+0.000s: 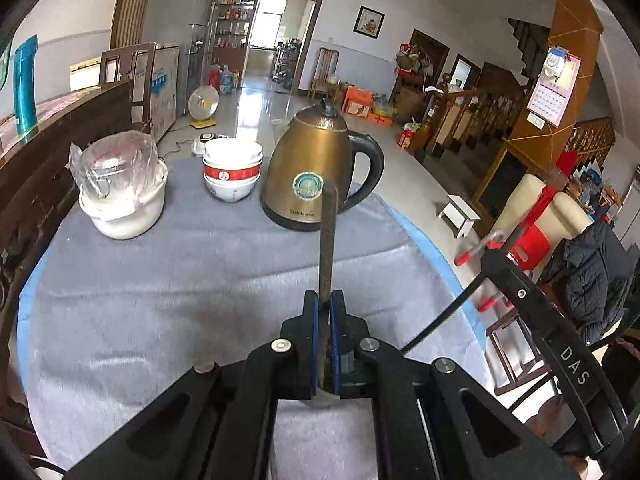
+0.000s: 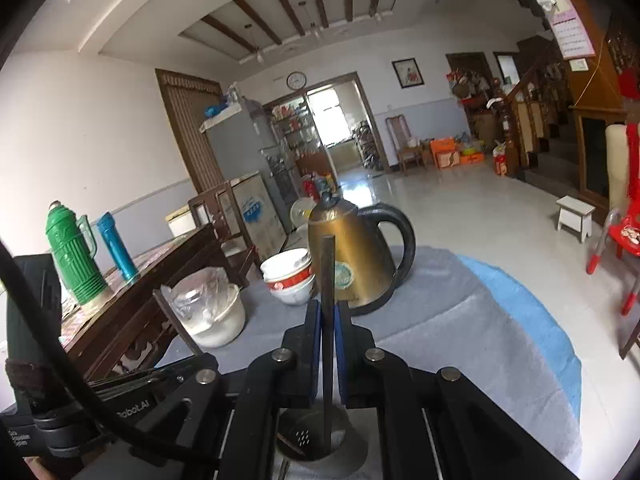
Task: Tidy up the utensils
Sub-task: 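Lift the held chopsticks upright over the grey holder cup with both tools, then open both tools to drop the chopsticks into the grey holder cup, then return to the chopstick row and close the right tool on one while the left tool grasps another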
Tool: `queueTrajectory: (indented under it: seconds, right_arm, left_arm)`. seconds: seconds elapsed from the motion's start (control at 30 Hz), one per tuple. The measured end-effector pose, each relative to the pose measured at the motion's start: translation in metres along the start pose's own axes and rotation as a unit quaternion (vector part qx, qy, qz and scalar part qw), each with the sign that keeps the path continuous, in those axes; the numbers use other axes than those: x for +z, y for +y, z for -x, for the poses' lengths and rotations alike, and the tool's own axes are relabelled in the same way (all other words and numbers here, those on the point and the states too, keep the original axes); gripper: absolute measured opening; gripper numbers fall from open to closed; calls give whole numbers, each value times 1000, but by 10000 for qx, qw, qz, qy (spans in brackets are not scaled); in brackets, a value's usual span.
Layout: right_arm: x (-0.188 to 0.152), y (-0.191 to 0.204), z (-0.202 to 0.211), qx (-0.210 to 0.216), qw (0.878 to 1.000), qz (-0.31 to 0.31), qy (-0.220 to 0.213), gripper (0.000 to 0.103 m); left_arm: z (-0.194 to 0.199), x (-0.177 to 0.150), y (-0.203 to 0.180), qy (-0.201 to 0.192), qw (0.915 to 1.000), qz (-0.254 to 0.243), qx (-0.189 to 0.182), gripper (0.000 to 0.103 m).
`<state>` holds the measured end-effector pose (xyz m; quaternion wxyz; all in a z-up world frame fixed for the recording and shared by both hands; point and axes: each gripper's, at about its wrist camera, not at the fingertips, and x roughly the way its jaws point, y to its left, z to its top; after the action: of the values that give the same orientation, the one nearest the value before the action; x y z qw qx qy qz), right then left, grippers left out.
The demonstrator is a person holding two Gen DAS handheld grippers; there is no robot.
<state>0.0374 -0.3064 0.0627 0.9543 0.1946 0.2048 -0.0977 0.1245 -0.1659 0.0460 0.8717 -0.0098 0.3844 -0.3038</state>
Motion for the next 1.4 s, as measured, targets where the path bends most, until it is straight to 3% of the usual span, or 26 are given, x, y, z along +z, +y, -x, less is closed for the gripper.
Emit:
queueTrajectory:
  seconds: [0.13,0.2,0.3,0.33,0.37,0.43,0.6,0.77,0.9,0.97,1.07,1.23,1.4]
  right_arm:
    - [-9,-8,2,194,9994,-140,237,12]
    - [-13,-14,7,285,9987,-277,314,12]
    - [-19,-17,16,386,9979,-430,286,22]
    - [-19,-17,19,404,9977,-475,262,30]
    - [-21,-19,24,441,9973,-552,216,49]
    - [-22,-21,34,520,9964,-664,-8,73]
    - [-25,-26,61,442,9959,-720,-317,71]
    - [-35,-30,89,514,9954,-651,-472,57]
    - [-55,-20,89,839,9953,-460,121,49]
    - [-72,-11,78,930,9935,-349,548,40]
    - [-100,-2,52,912,9882,-276,1197,37]
    - [-152,8,-5,832,9683,-414,2317,28]
    - [-185,23,-48,685,9547,-176,2890,24]
  left_arm:
    - [6,-12,5,129,9999,-29,9,15]
    - [11,-21,12,170,9998,18,27,29]
    - [18,-33,20,195,9997,31,106,32]
    - [20,-37,24,229,9996,47,151,33]
    - [22,-41,29,265,9994,70,194,35]
    - [25,-52,41,342,9987,120,345,35]
    - [29,-75,75,515,9956,400,670,35]
    - [25,-106,112,836,9893,719,959,35]
    - [18,-127,125,1127,9857,828,937,35]
    - [13,-141,126,1308,9844,784,874,35]
    - [5,-156,126,1536,9820,806,749,35]
    - [-3,-170,121,1752,9803,736,531,35]
    - [-10,-174,119,1872,9799,642,235,32]
